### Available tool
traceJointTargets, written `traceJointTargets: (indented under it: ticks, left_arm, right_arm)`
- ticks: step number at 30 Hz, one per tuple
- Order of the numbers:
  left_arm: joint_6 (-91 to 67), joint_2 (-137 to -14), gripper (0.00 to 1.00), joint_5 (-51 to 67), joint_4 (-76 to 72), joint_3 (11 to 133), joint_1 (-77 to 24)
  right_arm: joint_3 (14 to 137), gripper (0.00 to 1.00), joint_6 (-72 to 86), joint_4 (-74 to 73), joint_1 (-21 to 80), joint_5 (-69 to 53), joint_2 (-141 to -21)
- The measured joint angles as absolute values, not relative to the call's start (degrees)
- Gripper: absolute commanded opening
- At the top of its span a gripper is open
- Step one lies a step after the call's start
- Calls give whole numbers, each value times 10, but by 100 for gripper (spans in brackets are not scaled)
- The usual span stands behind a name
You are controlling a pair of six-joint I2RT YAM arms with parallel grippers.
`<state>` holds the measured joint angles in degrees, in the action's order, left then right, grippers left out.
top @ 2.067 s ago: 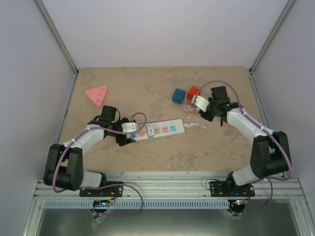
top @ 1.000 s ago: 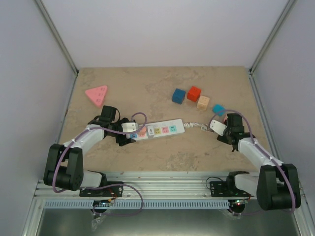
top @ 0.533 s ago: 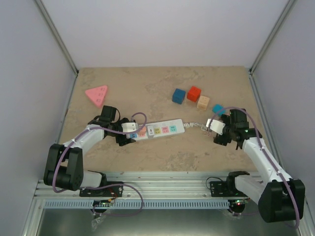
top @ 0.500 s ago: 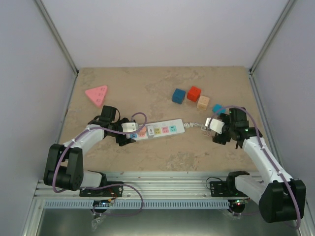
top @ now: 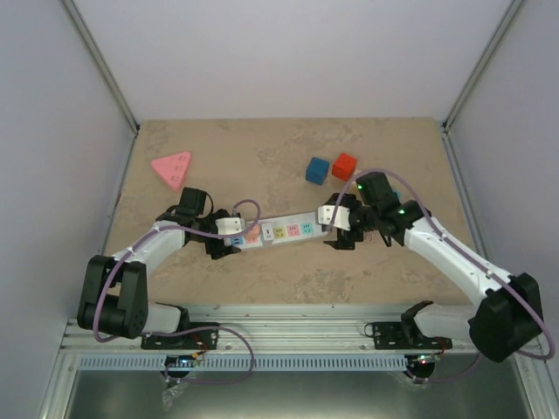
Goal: Pull the plug off the socket
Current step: Place the plug at the center of the board, then remove the plug from the socket.
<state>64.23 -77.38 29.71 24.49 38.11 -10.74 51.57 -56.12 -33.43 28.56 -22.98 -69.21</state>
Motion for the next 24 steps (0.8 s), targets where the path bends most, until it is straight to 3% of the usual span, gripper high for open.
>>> traceJointTargets:
  ticks: [14, 24]
  left_arm:
    - [642, -774, 0, 297, 245, 381, -107]
    - [640, -774, 0, 298, 245, 381, -107]
  right_arm:
    - [625, 98, -535, -289, 414, -252, -855]
    - [695, 98, -519, -257, 447, -251, -948]
